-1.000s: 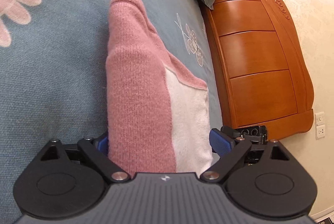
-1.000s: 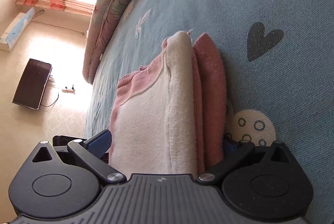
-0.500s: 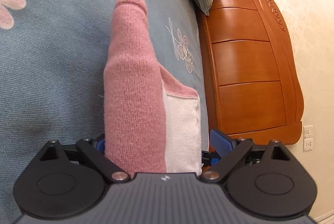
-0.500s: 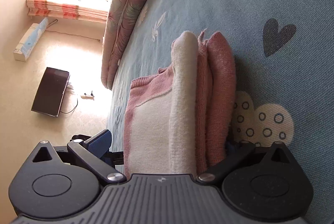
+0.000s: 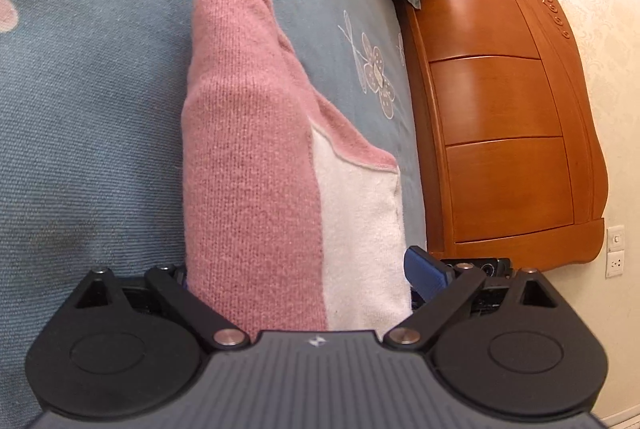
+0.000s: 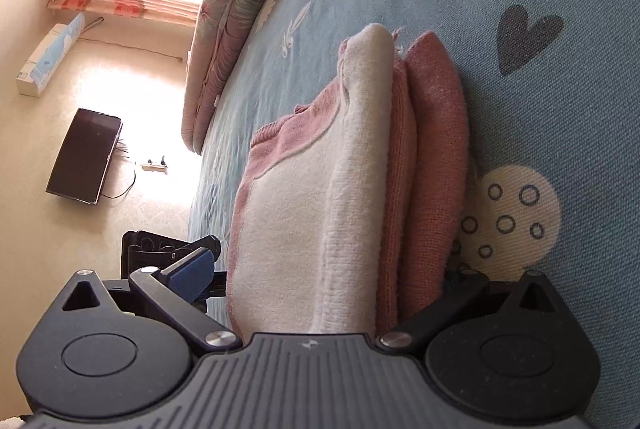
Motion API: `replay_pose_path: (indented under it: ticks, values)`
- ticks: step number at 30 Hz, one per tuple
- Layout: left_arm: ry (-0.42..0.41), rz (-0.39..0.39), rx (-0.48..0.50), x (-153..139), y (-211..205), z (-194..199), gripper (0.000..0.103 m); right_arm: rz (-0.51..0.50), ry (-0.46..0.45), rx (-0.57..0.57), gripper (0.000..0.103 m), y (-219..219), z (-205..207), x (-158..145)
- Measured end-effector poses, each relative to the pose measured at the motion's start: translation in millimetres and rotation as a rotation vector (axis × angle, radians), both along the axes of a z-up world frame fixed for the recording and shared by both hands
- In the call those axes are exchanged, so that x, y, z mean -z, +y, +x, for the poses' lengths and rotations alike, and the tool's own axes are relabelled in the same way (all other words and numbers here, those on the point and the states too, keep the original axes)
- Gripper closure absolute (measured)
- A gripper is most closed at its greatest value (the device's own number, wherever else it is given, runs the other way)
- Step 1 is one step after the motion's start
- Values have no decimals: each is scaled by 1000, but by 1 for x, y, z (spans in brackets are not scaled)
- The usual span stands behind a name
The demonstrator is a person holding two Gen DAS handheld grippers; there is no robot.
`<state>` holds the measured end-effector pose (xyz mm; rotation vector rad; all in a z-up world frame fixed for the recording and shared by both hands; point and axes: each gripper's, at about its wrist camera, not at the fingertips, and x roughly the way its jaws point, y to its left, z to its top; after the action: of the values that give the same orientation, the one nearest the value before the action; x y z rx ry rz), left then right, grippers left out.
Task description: Fold clothes
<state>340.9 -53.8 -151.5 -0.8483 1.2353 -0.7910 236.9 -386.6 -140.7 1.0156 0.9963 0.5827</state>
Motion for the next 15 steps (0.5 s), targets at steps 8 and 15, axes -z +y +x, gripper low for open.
replay_pose_path:
  ticks: [8,15]
  values:
    - [-59,-67,18,-28,-3,-4,9,56,-70,13,0,-13,-1,-26]
    - [-106,-83,61,-48,-34,4,9,3,-136,35,0,-33,-6,-53]
